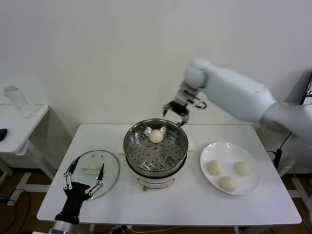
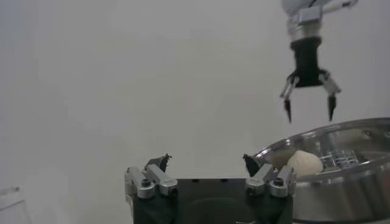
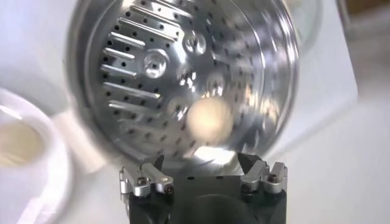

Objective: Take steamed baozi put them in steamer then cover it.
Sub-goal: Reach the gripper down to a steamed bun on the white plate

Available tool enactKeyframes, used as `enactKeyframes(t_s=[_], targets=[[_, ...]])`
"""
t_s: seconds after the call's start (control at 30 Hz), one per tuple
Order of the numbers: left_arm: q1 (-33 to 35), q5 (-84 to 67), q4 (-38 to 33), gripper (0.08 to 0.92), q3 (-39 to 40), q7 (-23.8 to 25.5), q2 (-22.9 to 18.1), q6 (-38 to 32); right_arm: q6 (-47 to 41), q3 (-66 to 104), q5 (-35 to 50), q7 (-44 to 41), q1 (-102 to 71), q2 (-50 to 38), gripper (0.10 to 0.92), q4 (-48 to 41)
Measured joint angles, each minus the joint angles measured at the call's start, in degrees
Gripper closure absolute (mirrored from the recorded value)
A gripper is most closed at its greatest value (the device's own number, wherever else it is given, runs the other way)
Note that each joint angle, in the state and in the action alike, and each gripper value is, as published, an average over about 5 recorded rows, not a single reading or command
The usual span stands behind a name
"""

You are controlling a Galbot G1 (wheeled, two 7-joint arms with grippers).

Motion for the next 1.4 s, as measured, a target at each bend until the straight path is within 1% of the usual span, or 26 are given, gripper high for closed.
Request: enactKeyframes(t_s=[0.23, 0.5, 0.87, 1.4], targets=[[-0.18, 0.00, 0.25, 0.177, -0.04, 0.00, -0.10, 0.00, -6.54, -5.68, 5.65, 1.47, -1.00, -7.92, 0.203, 1.78], [0.13, 0.11, 0.29, 0.177, -0.06, -0.04, -0.43, -0.10, -10.75, -9.61, 6.92, 4.78, -4.75, -12.00, 0.203, 2.86], [0.39, 0.21, 0.41, 0.177, -0.23, -0.25, -0.54, -0.40, -13.67, -10.43, 6.56, 8.58, -10.24, -13.34, 0.203, 2.73], [0.27, 0.26, 0.89, 0.177, -0.41, -0.51, -0.52, -0.61, -14.64, -9.30, 4.57, 11.59, -15.71, -12.19, 0.203, 1.57]])
